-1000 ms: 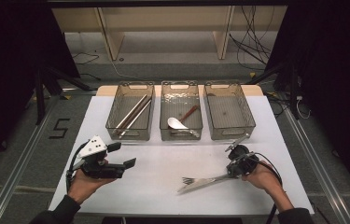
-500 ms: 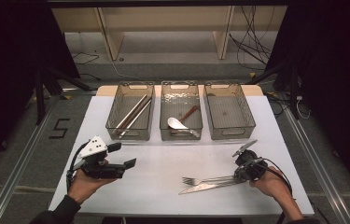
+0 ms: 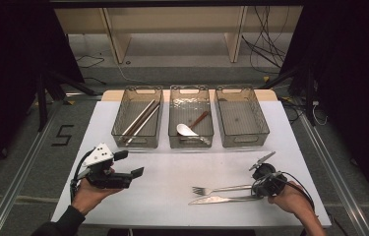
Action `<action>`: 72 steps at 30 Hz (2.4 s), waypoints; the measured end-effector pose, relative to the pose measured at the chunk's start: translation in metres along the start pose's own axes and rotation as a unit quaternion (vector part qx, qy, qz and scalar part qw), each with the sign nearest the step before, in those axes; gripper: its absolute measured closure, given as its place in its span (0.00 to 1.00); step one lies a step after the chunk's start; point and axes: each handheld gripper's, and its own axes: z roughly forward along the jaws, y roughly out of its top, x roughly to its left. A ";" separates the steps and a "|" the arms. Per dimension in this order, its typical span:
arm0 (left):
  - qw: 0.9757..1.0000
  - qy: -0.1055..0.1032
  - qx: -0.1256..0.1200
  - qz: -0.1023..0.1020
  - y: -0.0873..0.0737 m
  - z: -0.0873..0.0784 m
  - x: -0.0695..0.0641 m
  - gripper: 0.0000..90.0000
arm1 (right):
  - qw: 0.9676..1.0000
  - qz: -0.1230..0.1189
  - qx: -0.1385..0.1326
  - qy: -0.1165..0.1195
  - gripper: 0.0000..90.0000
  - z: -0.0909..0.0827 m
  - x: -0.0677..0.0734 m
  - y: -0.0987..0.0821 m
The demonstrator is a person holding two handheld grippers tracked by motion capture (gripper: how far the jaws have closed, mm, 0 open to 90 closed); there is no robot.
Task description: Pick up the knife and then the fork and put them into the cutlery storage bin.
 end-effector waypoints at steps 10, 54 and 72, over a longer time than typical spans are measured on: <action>1.000 0.000 0.001 0.002 0.000 0.000 0.000 0.18 | 1.000 -0.024 0.010 0.002 0.99 -0.007 0.013 -0.007; 1.000 0.000 0.004 0.004 0.000 0.002 -0.001 0.18 | 0.979 -0.199 0.048 0.011 0.77 0.006 0.070 0.023; 1.000 -0.001 0.005 0.004 0.000 0.002 -0.001 0.18 | 0.967 -0.246 0.063 0.007 0.89 0.006 0.077 0.025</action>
